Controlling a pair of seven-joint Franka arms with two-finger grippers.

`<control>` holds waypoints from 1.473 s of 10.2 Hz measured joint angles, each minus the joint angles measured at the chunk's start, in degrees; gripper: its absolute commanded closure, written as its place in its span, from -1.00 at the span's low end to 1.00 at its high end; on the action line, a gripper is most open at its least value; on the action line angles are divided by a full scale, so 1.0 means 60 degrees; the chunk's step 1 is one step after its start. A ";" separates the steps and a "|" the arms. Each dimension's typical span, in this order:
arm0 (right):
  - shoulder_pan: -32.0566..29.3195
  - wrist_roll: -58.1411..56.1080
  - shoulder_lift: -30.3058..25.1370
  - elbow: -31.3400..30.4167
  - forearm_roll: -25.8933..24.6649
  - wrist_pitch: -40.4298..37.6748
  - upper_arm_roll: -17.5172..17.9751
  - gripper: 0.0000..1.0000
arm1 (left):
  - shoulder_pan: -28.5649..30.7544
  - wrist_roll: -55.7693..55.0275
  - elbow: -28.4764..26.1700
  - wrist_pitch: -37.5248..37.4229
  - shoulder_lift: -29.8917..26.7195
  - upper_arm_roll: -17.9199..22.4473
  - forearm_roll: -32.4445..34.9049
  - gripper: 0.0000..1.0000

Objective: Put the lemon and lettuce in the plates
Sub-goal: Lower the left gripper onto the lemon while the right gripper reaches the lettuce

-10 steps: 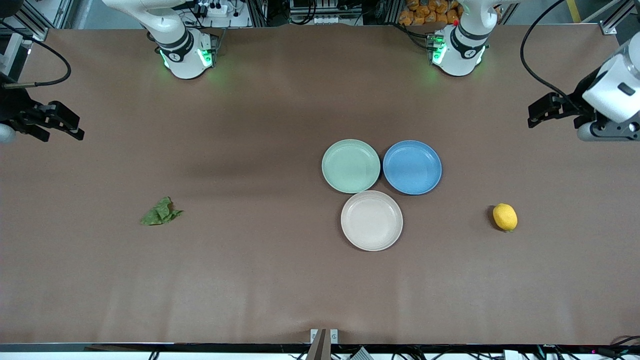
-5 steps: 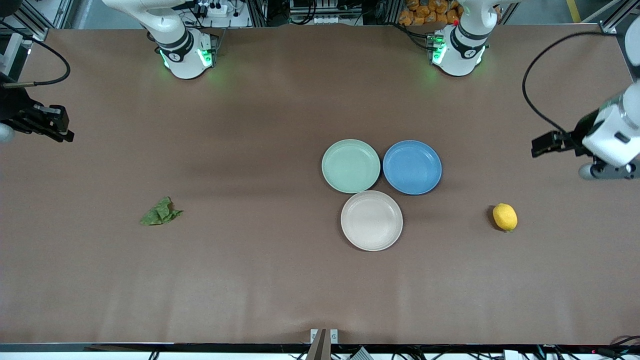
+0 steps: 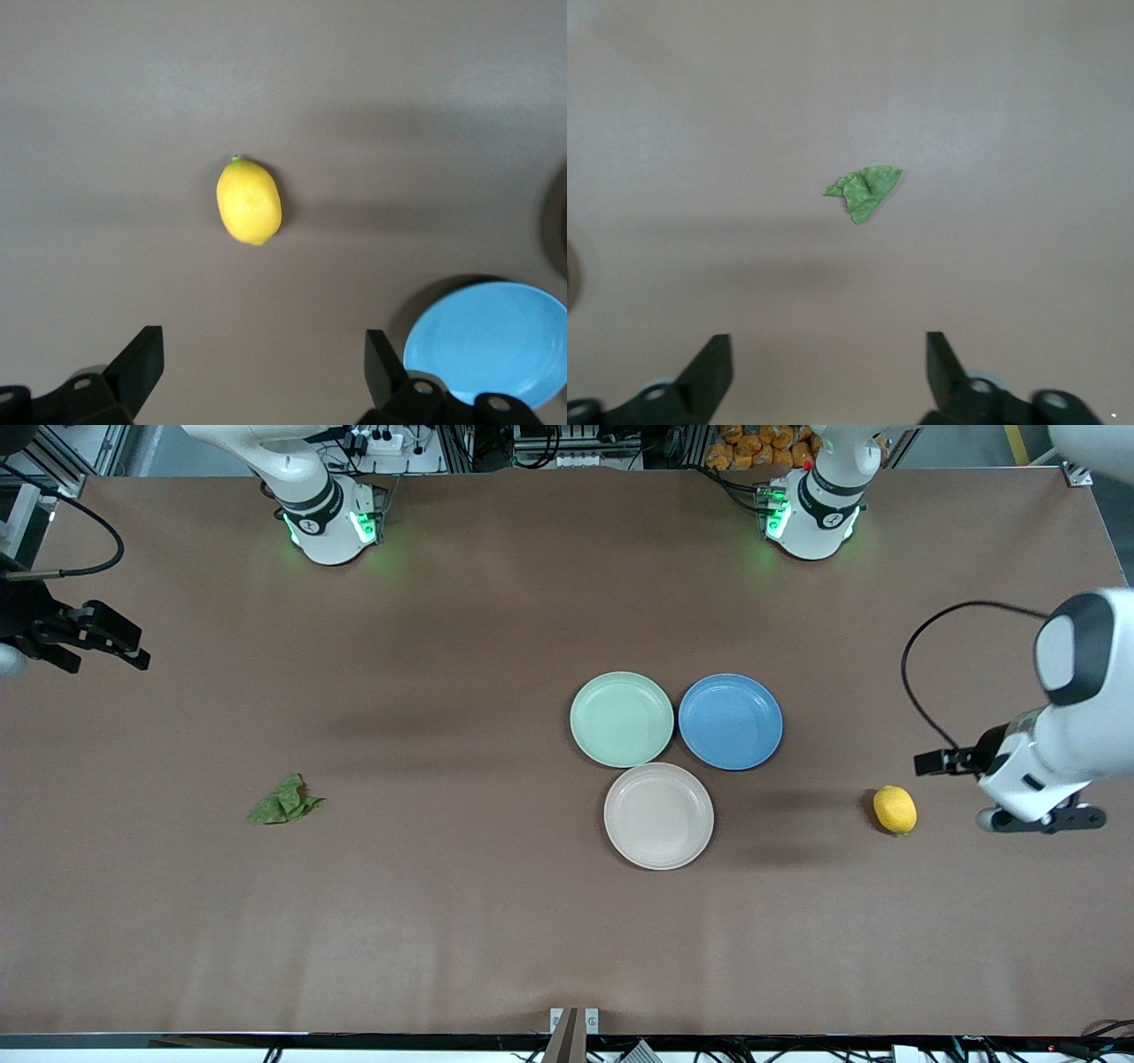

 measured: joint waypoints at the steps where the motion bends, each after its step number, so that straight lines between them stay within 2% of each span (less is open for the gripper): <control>1: 0.0000 0.0000 0.0007 -0.0012 0.0000 -0.0004 0.0001 -0.32 | 0.0024 -0.0151 0.0005 0.0288 0.0293 0.0041 0.0001 -1.00; 2: 0.0000 0.0000 0.0017 -0.0083 0.0000 -0.0001 -0.0002 0.04 | 0.0081 -0.0352 0.0001 0.0618 0.0540 0.0058 0.0005 -1.00; 3: 0.0000 -0.0001 0.0038 -0.0245 0.0000 0.0071 -0.0003 0.14 | 0.0165 -0.0427 -0.0031 0.1005 0.0760 0.0062 0.0006 -1.00; 6: -0.0010 -0.0001 0.0195 -0.1196 0.0000 0.0871 -0.0013 -0.04 | 0.0442 -0.0456 -0.0773 0.2416 0.1114 0.0072 0.0008 -1.00; 7: -0.0042 -0.0001 0.0301 -0.1704 -0.0001 0.1473 -0.0025 -0.15 | 0.0496 -0.0478 -0.1018 0.2755 0.1229 0.0074 0.0008 -1.00; 8: -0.0063 -0.0001 0.0457 -0.2300 -0.0001 0.2280 -0.0043 -0.36 | 0.0517 -0.0550 -0.1125 0.2935 0.1363 0.0075 0.0008 -1.00; 9: -0.0065 -0.0001 0.0666 -0.2882 -0.0002 0.3109 -0.0045 -0.43 | 0.0544 -0.0621 -0.1147 0.3012 0.1470 0.0078 0.0008 -1.00; 10: -0.0065 -0.0001 0.0944 -0.3326 -0.0002 0.3771 -0.0042 -0.43 | 0.0619 -0.0646 -0.1149 0.3047 0.1516 0.0080 0.0008 -1.00; 11: -0.0059 -0.0001 0.1308 -0.3582 -0.0002 0.4247 -0.0034 -0.53 | 0.0698 -0.0646 -0.1153 0.3097 0.1547 0.0080 0.0008 -1.00; 15: -0.0049 -0.0001 0.2928 -0.3717 -0.0002 0.5874 -0.0014 -0.55 | 0.0766 -0.0843 -0.1191 0.3560 0.2040 0.0081 0.0008 -1.00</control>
